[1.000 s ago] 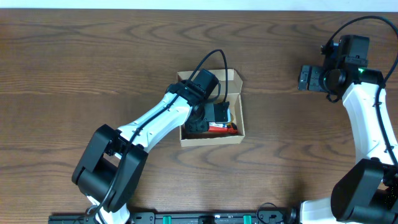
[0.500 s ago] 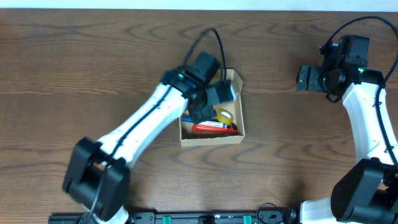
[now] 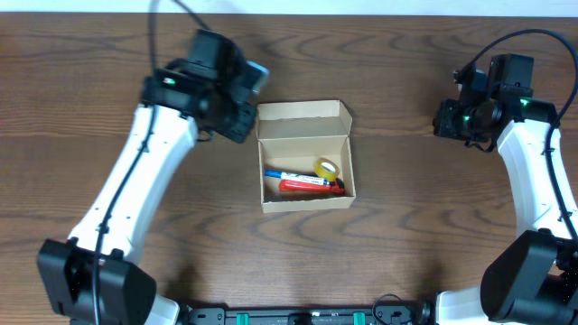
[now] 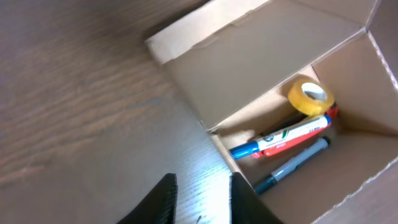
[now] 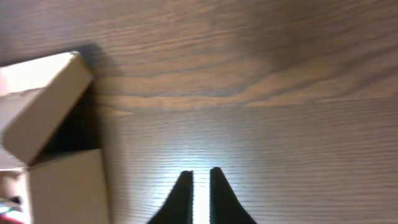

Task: Pack container
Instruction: 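Move both grippers to the box lid flaps on either side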

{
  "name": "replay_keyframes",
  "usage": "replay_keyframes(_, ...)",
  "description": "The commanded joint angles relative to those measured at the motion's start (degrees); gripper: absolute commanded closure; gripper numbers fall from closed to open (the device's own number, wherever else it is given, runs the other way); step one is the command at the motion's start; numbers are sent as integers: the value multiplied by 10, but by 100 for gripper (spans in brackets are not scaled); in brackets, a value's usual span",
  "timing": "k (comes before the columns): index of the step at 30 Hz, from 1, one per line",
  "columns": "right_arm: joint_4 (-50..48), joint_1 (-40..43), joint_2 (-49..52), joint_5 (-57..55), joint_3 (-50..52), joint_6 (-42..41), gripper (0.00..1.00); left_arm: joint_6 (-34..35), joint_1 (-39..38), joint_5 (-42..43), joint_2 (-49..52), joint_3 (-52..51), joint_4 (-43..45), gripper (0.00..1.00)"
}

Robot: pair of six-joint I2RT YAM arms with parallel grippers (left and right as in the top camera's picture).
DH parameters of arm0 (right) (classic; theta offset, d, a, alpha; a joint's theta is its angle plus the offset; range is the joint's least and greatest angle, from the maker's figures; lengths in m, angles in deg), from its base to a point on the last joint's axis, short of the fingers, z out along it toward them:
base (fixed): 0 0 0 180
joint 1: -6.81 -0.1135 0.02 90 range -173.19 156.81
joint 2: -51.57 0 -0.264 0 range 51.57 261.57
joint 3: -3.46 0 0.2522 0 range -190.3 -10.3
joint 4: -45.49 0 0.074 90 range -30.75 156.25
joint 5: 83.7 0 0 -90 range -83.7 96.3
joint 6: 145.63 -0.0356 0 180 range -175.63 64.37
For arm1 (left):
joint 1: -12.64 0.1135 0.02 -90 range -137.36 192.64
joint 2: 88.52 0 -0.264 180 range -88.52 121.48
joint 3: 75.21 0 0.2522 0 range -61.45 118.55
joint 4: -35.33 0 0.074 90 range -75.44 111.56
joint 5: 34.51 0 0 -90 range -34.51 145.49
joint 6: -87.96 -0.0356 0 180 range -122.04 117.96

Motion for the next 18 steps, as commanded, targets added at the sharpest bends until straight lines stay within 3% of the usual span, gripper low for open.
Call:
replay_keyframes(1, 1, -11, 5, 47, -5, -23, 99, 33, 46, 103, 5, 6, -8, 88)
replay_keyframes(3, 1, -19, 7, 47, -5, -28, 99, 33, 73, 139, 9, 6, -10, 94)
replay_keyframes(18, -12, -76, 139, 122, -5, -64, 99, 14, 142, 281, 121, -5, -10, 94)
